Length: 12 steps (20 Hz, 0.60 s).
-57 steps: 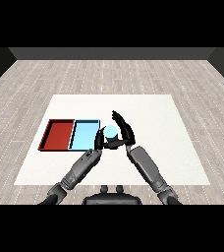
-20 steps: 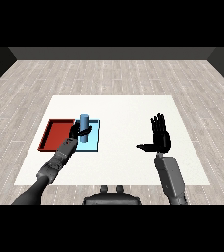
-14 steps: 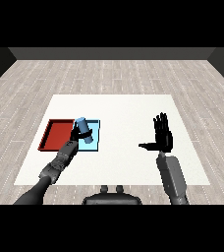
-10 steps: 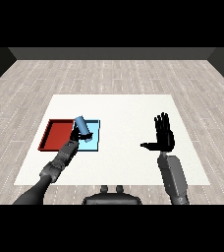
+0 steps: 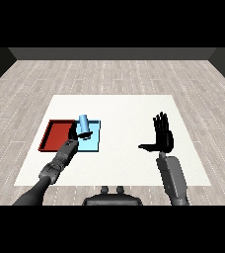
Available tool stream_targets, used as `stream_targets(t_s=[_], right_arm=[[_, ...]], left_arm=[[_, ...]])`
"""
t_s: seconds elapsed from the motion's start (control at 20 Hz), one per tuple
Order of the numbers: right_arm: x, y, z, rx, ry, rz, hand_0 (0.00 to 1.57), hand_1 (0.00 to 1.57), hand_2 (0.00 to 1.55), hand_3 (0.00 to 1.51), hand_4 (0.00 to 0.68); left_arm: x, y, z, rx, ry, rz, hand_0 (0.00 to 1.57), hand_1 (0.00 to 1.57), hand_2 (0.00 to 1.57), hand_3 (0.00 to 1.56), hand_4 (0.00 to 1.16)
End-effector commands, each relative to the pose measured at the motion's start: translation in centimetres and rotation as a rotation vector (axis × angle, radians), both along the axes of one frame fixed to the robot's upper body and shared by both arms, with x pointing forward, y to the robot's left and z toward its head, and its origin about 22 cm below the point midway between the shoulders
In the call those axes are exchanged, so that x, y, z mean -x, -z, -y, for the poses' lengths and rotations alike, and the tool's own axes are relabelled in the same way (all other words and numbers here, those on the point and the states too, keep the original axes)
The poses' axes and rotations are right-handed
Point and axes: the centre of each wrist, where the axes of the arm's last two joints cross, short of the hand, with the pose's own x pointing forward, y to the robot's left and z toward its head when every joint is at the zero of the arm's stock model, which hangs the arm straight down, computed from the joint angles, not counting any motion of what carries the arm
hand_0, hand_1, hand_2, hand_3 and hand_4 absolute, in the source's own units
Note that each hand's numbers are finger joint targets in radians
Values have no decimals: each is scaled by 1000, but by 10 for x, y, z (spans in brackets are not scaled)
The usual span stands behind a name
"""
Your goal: Pick the blue can and put it in the blue box
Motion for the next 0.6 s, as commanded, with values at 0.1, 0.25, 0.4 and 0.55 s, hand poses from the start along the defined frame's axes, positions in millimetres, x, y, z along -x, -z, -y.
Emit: stream_targets(t_s=[0.1,0.25,0.4,0.55], right_arm=[[-2,-2,-5,13,-10,-6,0,0,0,0,0],[4,12,1,48,-13,-38,0,0,0,0,0],[11,22,5,63,-17,-75,0,0,0,0,0],[11,31,2,111,-43,-80,0,0,0,0,0]], left_arm=[[-30,-54,28,118,207,513,0,0,0,0,0],[-26,-60,19,208,415,646,0,0,0,0,0],[-17,-57,50,395,600,696,0,0,0,0,0],[7,-41,44,509,656,683,0,0,0,0,0]])
